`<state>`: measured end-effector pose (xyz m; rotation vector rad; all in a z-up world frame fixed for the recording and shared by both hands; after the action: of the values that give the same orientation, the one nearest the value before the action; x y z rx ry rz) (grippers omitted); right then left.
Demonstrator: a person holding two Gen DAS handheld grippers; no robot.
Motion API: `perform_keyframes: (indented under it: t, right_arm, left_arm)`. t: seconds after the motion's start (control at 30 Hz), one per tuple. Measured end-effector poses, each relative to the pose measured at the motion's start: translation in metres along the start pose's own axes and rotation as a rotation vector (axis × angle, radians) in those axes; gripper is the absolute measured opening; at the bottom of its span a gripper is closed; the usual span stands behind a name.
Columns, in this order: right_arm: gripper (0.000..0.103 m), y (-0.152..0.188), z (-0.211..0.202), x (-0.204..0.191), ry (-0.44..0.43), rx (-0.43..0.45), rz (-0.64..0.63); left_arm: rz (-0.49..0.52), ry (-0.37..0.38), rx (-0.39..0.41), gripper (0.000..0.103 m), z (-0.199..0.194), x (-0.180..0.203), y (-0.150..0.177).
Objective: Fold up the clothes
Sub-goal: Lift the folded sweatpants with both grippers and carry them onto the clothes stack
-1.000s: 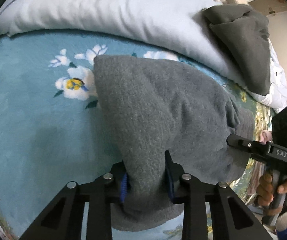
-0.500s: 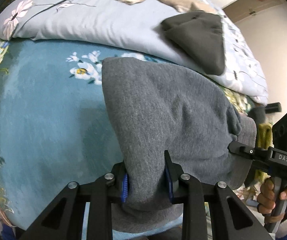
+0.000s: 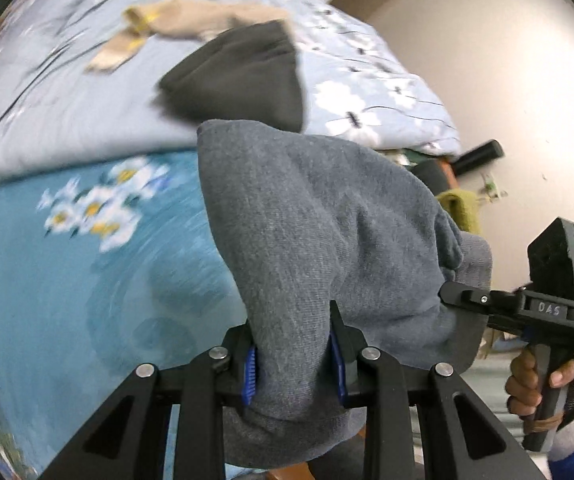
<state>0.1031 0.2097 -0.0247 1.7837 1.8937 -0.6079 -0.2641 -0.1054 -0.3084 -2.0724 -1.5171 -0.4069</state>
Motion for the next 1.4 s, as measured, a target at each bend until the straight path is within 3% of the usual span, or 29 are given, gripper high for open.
perform_keyframes:
  t: [0.1,0.2,0.3,0.37,0.67,0.83,1.0,1.23,1.33,1.4]
  right_arm:
    - [0.028,-0.007,-0.034,0.017,-0.024,0.076,0.02]
    - [0.028,-0.014,-0.067,0.036,-0.052,0.145,0.027]
    - [0.028,-0.025,-0.101,0.067,-0.089,0.191,0.027]
    - [0.028,-0.033,-0.121,0.089,-0.085,0.315,0.132]
    - [0.028,-0.03,-0.208,0.2,-0.162,0.413,0.214]
    - [0.028,-0.018,-0.239,0.263,-0.176,0.496,0.333]
    - [0.028,0.002,-0.253,0.304,-0.198,0.563,0.444]
    - [0.028,0.018,-0.254,0.344,-0.234,0.642,0.581]
    - [0.028,0.014,-0.255,0.355,-0.241,0.667,0.609]
    - [0.028,0.009,-0.251,0.362,-0.253,0.67,0.631]
  left_arm:
    - [0.047,0.016,0.011,0.03,0.023,0.037,-0.017]
    - [0.1,0.013,0.021,0.03,0.052,0.091,-0.022]
    - [0.129,0.026,0.023,0.03,0.055,0.16,-0.024]
    - [0.134,0.045,0.017,0.03,0.07,0.197,-0.028]
    - [0.23,0.072,-0.077,0.03,0.141,0.352,-0.039]
    - [0.315,0.07,-0.167,0.03,0.12,0.48,-0.007]
    - [0.424,0.036,-0.265,0.03,0.06,0.6,0.009]
    - [0.563,-0.005,-0.328,0.028,0.071,0.676,-0.015]
    - [0.547,0.064,-0.34,0.026,0.079,0.699,-0.027]
    - [0.539,0.046,-0.346,0.026,0.087,0.706,-0.029]
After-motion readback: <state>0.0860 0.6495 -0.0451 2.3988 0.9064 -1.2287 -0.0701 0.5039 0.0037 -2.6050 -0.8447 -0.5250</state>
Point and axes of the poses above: each gripper's, at about its wrist camera, not at the fingertips, and z roughly the way its jaws point, x to its right, y to its underside, the point moved 4 cm from there along z, roughly the way its jaws point
